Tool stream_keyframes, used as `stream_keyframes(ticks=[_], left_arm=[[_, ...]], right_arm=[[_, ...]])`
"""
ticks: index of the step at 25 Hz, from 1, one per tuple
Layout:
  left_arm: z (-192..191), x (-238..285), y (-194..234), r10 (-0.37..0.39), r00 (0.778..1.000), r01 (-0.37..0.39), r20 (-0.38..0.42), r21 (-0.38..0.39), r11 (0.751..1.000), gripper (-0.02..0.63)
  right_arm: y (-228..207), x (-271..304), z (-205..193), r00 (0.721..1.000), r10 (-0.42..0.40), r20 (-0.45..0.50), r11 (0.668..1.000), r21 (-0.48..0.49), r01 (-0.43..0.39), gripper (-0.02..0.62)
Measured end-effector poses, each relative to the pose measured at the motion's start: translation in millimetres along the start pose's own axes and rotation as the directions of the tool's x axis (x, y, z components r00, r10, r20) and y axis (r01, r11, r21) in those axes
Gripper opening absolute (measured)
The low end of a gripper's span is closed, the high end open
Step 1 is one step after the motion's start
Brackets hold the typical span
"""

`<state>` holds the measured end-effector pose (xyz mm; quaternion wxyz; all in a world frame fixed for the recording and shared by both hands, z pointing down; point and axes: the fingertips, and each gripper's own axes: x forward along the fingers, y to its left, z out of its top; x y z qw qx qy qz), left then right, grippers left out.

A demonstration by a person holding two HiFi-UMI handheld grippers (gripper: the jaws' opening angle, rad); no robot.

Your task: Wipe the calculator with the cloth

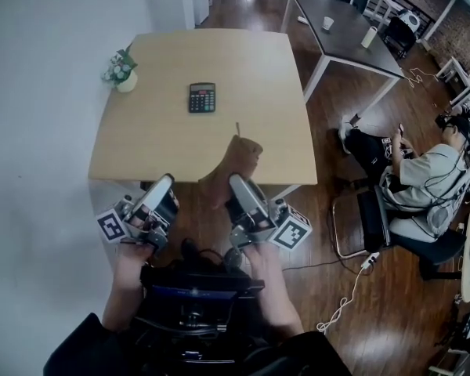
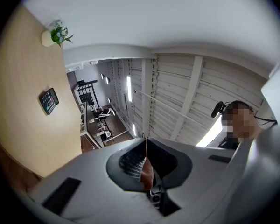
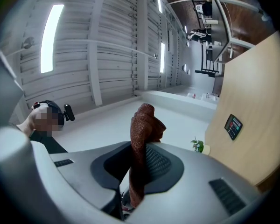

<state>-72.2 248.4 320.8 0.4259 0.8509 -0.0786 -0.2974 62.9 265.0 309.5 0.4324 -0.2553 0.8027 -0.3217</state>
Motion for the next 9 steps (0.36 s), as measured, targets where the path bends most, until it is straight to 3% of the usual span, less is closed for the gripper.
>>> stream_keyframes(ticks=[9], left_arm=[[5.6,-0.6,-7.7,-0.044,0.998,0.043,0.037,0.027,0.999,0.008]], right_arm=[[-1.0,4.6,-10.3,1.0,0.003,-0.023,1.0,0.02,-0.002,0.061]])
